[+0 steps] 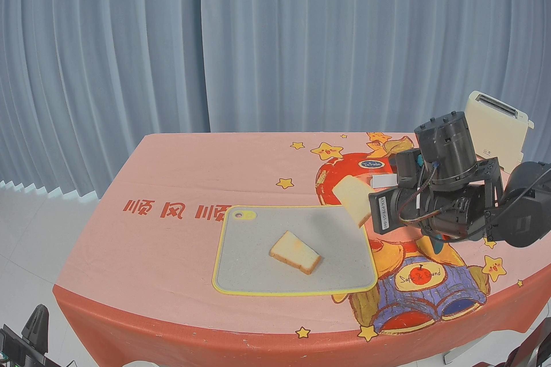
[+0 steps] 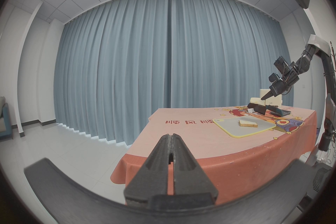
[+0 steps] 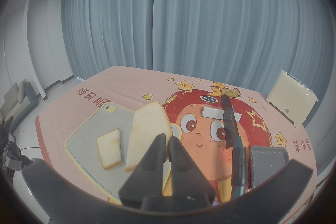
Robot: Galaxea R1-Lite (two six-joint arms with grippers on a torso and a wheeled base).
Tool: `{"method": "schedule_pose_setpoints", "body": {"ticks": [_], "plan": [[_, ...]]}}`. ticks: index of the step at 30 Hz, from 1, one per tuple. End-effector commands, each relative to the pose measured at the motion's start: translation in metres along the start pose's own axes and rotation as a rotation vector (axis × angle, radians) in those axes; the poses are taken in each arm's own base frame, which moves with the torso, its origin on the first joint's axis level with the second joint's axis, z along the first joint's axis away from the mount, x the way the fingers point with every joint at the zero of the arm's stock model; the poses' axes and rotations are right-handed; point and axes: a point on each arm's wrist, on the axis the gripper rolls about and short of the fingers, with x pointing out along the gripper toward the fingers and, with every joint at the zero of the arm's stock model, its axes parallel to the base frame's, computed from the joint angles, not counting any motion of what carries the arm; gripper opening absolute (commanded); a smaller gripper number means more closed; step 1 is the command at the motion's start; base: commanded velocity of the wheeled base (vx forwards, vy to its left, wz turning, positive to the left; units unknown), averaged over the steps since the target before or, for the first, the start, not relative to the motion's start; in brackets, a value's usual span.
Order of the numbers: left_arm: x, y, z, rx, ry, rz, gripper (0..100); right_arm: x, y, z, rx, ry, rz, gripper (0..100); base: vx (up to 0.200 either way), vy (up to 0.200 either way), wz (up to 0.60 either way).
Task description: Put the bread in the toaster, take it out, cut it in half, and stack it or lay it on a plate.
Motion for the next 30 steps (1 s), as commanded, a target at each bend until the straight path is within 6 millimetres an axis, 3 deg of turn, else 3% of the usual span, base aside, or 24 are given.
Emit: {"method": "schedule_pose_setpoints", "body": {"ticks": [1,30], "plan": [[0.001,0.000,-0.005,0.000,0.007,0.001,0,-0.003,0.000,0.001,0.002,-0.010,0.004,0,0.000,0.000,0.00],[0.001,0.000,-0.005,0.000,0.007,0.001,0,-0.016,-0.009,-0.002,0.018,-0.022,-0.002,0,0.000,0.000,0.00]]}}
